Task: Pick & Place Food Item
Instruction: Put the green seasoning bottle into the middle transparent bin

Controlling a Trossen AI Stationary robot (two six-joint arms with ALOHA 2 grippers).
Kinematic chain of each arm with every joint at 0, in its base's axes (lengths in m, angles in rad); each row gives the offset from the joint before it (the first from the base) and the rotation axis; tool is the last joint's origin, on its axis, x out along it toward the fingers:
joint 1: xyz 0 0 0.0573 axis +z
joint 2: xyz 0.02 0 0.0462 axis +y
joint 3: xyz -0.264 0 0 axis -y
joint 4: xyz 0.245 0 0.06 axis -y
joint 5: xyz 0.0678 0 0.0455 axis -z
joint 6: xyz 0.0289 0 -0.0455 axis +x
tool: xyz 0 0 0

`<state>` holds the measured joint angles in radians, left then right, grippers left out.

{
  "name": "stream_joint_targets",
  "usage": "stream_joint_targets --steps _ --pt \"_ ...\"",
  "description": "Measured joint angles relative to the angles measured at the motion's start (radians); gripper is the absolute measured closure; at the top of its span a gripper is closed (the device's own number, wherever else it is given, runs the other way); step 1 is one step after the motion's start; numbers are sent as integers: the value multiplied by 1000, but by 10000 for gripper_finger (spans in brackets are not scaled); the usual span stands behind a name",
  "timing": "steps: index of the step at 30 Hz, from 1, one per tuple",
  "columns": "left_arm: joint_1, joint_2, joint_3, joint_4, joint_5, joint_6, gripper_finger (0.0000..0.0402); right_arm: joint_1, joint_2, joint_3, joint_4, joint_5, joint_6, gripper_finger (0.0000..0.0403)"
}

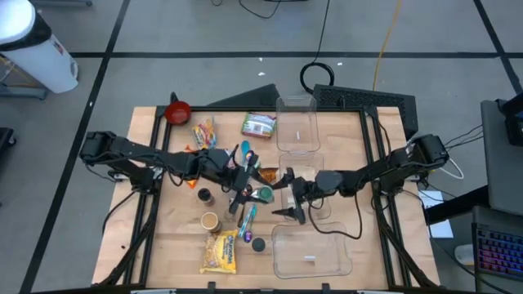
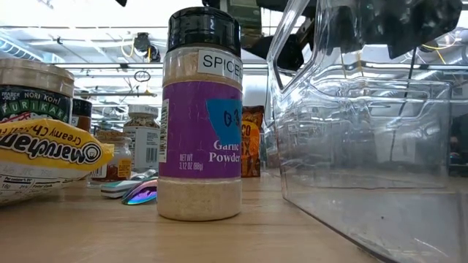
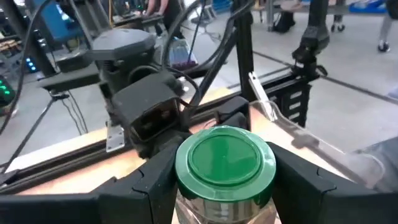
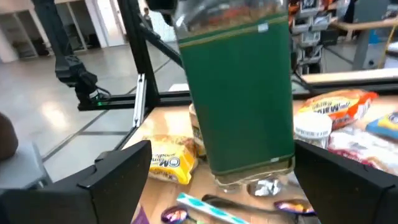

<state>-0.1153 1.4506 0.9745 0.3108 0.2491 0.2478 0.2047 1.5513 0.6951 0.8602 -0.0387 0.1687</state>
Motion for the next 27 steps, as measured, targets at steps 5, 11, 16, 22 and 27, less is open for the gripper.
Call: stream_joint_targets --steps 5,11,16,22,27 --pt "2 0 0 -16 11 1 193 9 1 -1 22 25 -55 30" --pt "3 0 0 24 30 -16 193 7 0 0 31 121 -84 30" --pt "2 8 0 46 76 -24 193 8 22 0 87 115 -98 30" --pt "2 9 0 52 82 -43 193 29 82 31 127 117 -166 30" --pt "2 9 0 41 82 -43 193 28 122 87 130 117 -161 38"
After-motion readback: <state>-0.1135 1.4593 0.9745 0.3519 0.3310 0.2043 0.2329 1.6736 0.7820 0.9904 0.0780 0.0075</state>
